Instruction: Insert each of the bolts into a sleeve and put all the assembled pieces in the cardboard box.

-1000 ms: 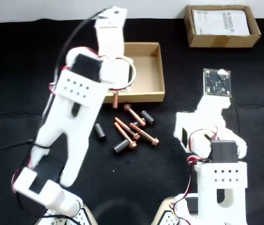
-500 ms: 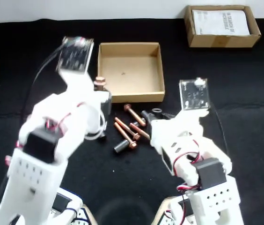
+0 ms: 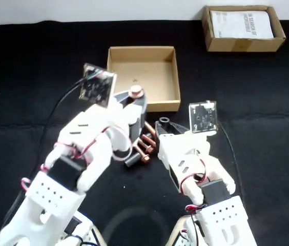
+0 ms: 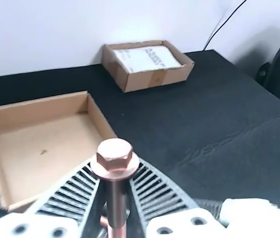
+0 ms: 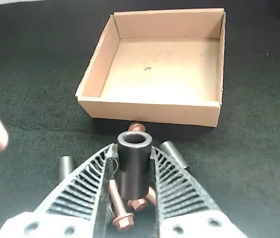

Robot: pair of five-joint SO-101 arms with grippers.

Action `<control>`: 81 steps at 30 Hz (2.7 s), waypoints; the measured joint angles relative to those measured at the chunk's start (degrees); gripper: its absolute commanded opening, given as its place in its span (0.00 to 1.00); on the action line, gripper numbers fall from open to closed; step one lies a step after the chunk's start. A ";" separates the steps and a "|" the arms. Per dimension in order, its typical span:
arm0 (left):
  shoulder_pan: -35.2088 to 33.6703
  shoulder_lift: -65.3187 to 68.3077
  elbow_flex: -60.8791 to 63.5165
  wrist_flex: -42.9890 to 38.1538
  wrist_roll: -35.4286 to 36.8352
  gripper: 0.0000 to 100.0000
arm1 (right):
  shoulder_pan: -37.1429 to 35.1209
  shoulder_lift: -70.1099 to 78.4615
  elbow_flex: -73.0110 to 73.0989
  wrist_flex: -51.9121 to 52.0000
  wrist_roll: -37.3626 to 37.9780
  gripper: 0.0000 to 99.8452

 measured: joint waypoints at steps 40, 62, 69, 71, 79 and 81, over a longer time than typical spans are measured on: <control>2.73 14.33 -0.44 -10.11 2.73 0.01 | -6.68 -0.09 1.76 -2.73 0.00 0.01; 1.85 14.33 7.56 -10.20 2.73 0.01 | -7.21 -0.18 1.76 -2.73 0.00 0.01; 1.85 14.33 8.79 -10.20 2.81 0.01 | -7.21 -0.18 1.85 -2.73 0.00 0.01; 1.67 14.33 9.05 -10.29 2.81 0.02 | -7.30 -0.09 1.85 -2.64 0.00 0.01; 1.67 14.24 9.14 -3.25 2.81 0.39 | -7.38 -0.09 2.02 -2.55 0.00 0.01; 1.67 14.15 8.70 0.09 2.81 0.39 | -7.38 0.00 2.02 -2.55 0.00 0.01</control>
